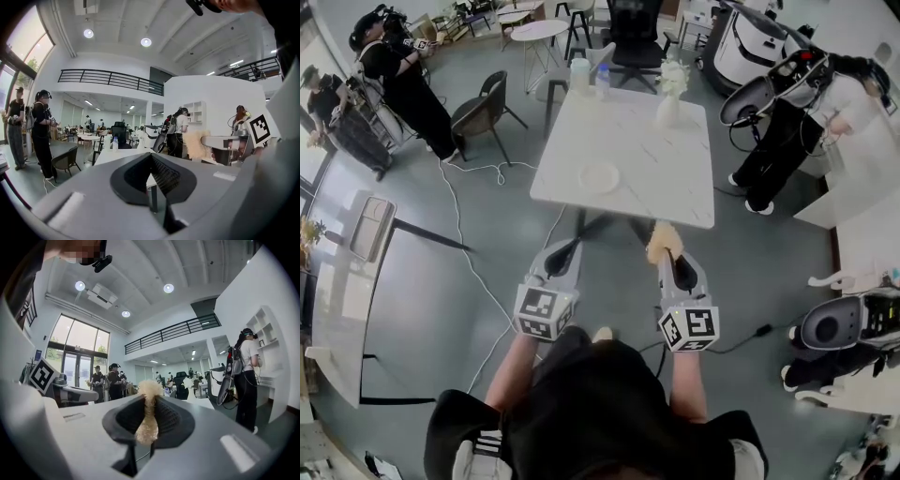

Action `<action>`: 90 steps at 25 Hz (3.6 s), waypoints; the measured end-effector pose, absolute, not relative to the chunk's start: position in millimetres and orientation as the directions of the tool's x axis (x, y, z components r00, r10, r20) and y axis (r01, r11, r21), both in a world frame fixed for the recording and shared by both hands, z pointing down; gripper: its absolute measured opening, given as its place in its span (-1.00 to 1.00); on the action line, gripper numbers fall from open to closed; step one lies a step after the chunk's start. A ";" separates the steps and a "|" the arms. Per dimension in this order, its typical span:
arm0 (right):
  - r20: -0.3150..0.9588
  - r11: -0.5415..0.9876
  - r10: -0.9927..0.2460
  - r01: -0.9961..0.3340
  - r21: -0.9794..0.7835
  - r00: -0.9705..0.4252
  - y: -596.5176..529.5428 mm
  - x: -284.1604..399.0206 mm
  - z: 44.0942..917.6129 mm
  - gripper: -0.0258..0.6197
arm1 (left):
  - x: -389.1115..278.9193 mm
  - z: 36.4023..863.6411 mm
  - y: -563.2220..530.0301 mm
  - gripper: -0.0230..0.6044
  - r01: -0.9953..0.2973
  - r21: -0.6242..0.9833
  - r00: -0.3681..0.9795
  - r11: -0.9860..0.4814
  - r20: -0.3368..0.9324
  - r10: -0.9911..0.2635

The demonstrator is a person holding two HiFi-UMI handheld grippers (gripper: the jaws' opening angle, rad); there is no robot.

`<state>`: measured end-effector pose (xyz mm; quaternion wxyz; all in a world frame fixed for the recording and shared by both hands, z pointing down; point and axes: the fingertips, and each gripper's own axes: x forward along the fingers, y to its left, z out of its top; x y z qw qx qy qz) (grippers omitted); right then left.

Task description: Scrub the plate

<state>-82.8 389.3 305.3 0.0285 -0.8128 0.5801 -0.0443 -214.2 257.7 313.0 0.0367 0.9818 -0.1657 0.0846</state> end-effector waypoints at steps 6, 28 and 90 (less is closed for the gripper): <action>0.063 -0.332 -0.943 -0.938 -0.098 0.327 385.3 -73.1 313.9 -0.77 | -202.4 324.8 254.1 -0.91 -0.325 0.062 0.931 -0.944 0.199 -0.307; 0.138 -0.324 -0.941 -0.940 -0.105 0.309 285.3 47.3 338.1 -0.77 | -60.7 348.8 150.5 -0.91 -0.312 0.104 0.930 -0.944 0.238 -0.281; 0.396 0.384 -0.809 -0.901 -0.203 -0.434 -46.9 112.6 457.1 -0.77 | -15.9 508.9 -44.8 -0.91 -0.831 0.281 0.552 -0.480 0.531 -0.643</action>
